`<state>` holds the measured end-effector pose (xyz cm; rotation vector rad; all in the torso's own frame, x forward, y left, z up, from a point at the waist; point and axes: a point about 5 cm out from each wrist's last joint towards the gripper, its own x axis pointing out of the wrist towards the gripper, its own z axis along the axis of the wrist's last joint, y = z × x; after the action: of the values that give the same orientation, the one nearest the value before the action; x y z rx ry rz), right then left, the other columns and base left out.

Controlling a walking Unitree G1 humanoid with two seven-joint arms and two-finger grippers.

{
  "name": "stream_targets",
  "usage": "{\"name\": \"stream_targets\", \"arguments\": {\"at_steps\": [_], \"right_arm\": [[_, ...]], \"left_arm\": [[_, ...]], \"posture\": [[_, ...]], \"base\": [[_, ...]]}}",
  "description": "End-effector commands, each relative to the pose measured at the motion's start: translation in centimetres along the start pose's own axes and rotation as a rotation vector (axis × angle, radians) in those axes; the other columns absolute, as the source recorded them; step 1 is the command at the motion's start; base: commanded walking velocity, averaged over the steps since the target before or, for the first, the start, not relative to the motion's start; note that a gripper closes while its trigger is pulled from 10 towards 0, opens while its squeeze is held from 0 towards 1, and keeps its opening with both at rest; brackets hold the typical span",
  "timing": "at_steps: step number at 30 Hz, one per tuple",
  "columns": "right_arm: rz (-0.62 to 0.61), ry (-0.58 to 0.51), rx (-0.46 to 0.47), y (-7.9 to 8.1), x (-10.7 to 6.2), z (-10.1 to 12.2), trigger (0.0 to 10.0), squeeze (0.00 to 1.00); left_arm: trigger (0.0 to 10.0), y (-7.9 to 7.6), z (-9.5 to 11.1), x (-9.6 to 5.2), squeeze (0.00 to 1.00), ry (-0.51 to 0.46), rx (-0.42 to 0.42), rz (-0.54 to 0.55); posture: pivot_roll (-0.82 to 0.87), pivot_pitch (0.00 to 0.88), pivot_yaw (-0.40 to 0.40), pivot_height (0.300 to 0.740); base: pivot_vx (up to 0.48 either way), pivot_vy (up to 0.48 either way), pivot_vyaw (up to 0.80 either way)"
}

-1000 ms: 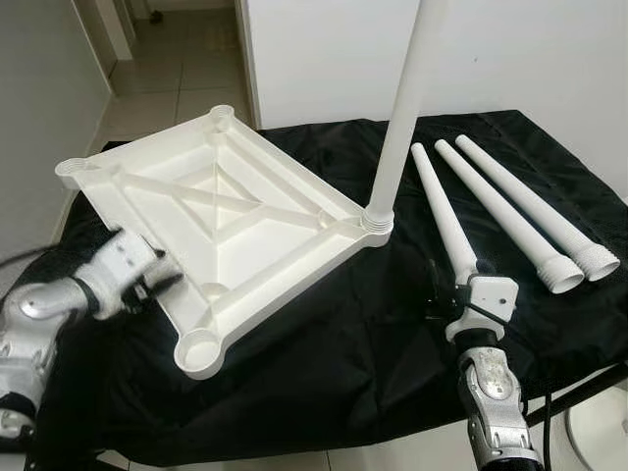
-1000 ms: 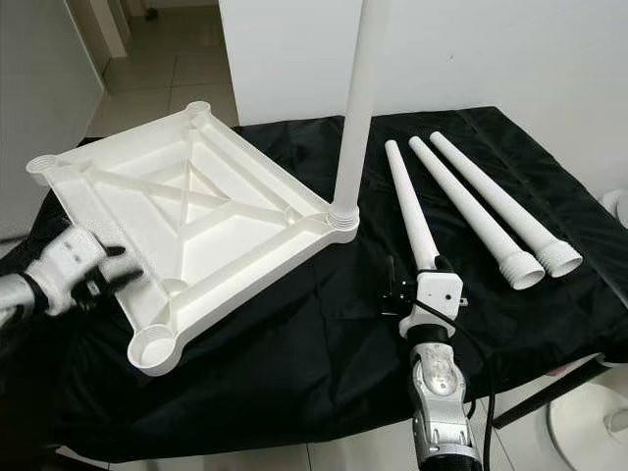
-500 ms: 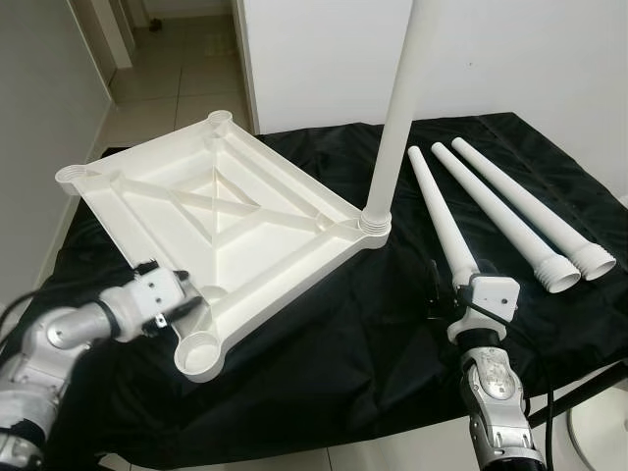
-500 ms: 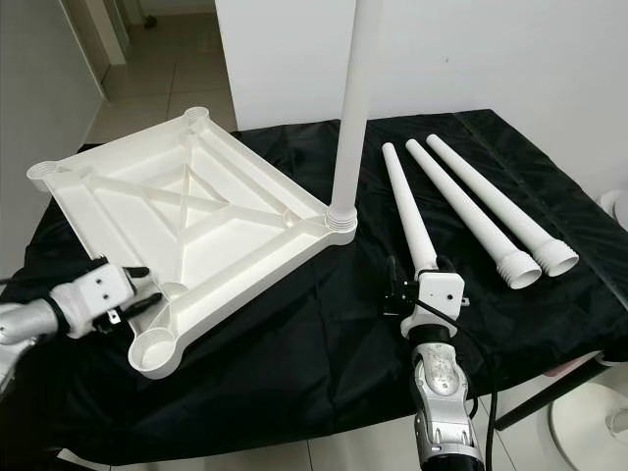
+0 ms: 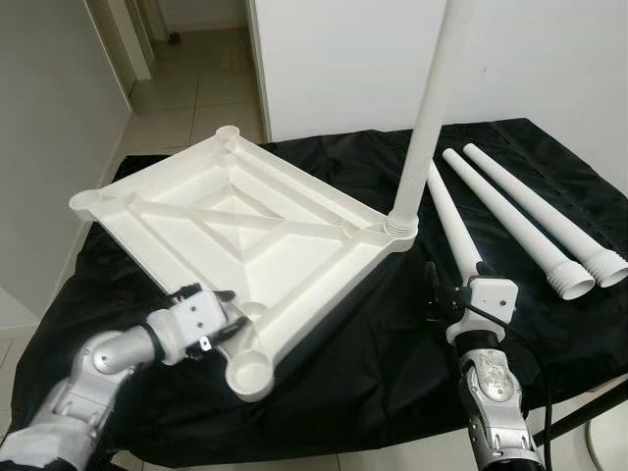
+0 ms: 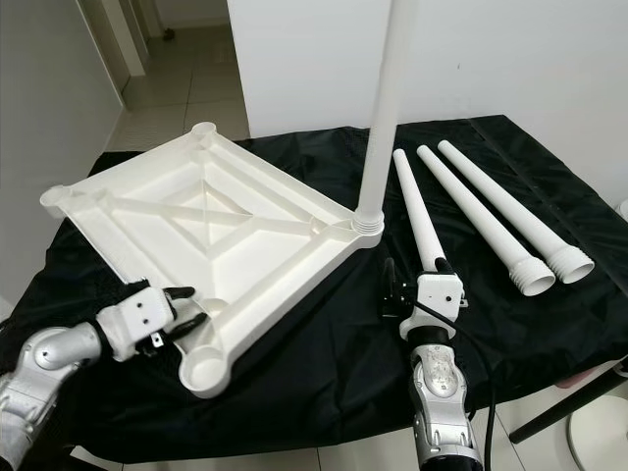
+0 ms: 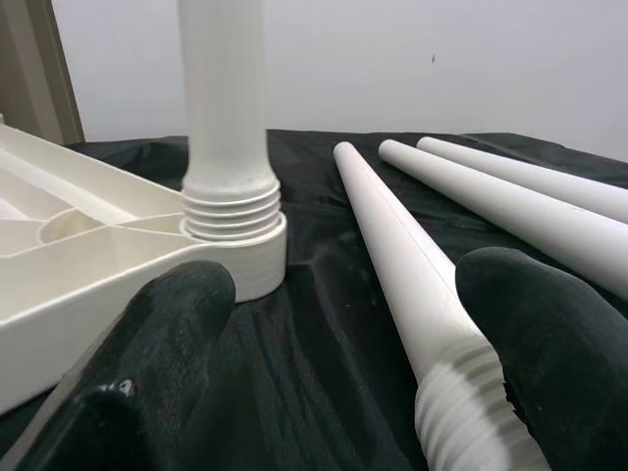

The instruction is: Building children table

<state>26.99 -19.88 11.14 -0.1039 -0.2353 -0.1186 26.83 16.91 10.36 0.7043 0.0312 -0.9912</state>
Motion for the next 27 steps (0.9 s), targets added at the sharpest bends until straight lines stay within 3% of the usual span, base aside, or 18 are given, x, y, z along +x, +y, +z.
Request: {"name": "stream_targets", "arguments": {"at_steps": [1,6,12,15,16,17,18,19,27], "right_arm": [[-0.003,0.006,0.007,0.1,-0.2,-0.3,10.0,0.0],[-0.004,0.007,0.009,0.2,-0.2,-0.3,10.0,0.0],[0.005,0.009,0.014,0.5,-0.2,-0.5,10.0,0.0],[0.006,0.009,0.015,0.6,-0.2,-0.5,10.0,0.0],[0.005,0.007,0.015,0.6,-0.1,-0.4,10.0,0.0],[0.002,0.006,0.015,0.5,-0.1,-0.4,10.0,0.0],[0.002,0.006,0.015,0.5,-0.1,-0.4,10.0,0.0],[-0.003,0.005,0.016,0.5,-0.2,-0.5,10.0,0.0],[-0.008,0.005,0.017,0.5,-0.2,-0.5,10.0,0.0]], "left_arm": [[10.0,-2.9,-0.5,1.1,0.0,0.028,-0.05,-0.14],[10.0,-3.2,0.1,1.7,0.0,0.012,-0.061,-0.14],[10.0,-0.6,-1.6,0.7,0.0,0.099,0.001,-0.141],[10.0,-0.1,-1.8,0.6,0.0,0.113,-0.002,-0.144],[10.0,1.0,-2.2,0.3,0.22,0.14,0.005,-0.145],[10.0,2.0,-2.4,-0.1,1.0,0.164,0.029,-0.149],[10.0,2.0,-2.4,-0.1,1.0,0.164,0.029,-0.149],[10.0,3.5,-2.7,-0.6,1.0,0.197,0.058,-0.146],[10.0,5.2,-2.7,-0.6,1.0,0.232,0.132,-0.128]], "posture": [[-0.07,0.007,0.074,0.74],[-0.07,0.004,0.079,0.74],[-0.07,0.001,0.082,0.74],[-0.07,0.0,0.084,0.74],[-0.07,0.0,0.087,0.74],[-0.07,0.0,0.088,0.74],[-0.07,0.0,0.088,0.74],[-0.07,0.001,0.09,0.74],[-0.07,0.001,0.092,0.74]], "base": [[0.0,0.0,0.0],[0.0,0.0,0.0],[0.0,0.0,0.0],[0.0,0.0,0.0],[0.0,0.0,0.0],[0.0,0.0,0.0],[0.0,0.0,0.0],[0.0,0.0,0.0],[0.0,0.0,0.0]]}}
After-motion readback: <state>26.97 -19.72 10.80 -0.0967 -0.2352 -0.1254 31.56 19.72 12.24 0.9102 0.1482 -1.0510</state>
